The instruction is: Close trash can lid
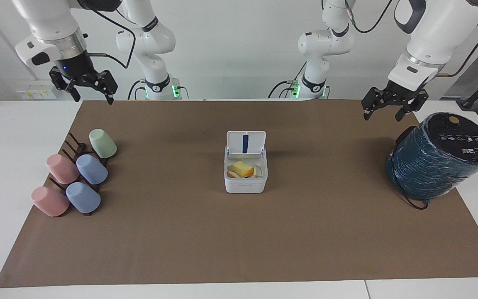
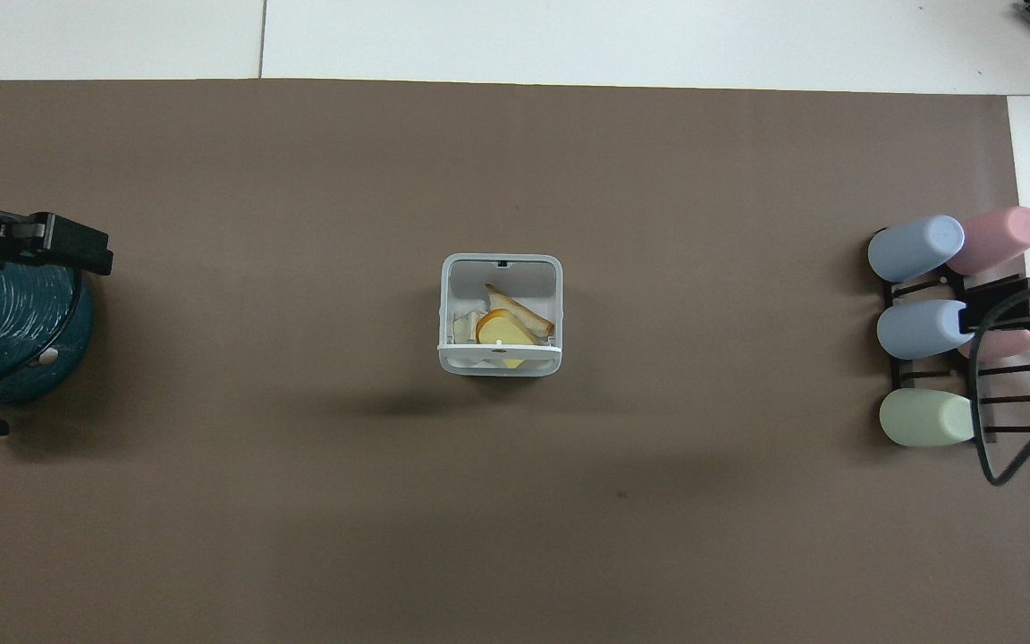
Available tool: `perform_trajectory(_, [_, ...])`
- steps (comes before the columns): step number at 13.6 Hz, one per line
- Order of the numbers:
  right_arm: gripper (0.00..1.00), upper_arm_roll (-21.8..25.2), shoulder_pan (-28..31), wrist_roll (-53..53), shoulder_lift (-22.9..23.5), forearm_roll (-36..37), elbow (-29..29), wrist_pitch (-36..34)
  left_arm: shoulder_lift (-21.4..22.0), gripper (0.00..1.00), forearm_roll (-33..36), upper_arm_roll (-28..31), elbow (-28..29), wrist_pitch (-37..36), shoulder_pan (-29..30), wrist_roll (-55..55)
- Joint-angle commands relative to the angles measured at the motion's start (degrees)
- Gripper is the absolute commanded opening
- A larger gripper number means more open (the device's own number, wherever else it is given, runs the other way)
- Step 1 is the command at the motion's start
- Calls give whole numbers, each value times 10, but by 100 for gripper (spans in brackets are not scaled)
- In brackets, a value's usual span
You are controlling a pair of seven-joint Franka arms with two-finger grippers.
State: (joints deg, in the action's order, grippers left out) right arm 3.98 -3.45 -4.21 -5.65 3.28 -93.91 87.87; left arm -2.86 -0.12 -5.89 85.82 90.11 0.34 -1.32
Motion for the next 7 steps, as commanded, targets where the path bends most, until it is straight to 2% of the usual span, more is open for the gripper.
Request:
perform_trajectory(1, [100,-1,2,11,-14,0,-14,5,15,100,-8,0,16,10,4,-10])
perform_trajectory(7, [100,-1,2,11,-14,1,-14,5,15,100,-8,0,15,10,3,-8])
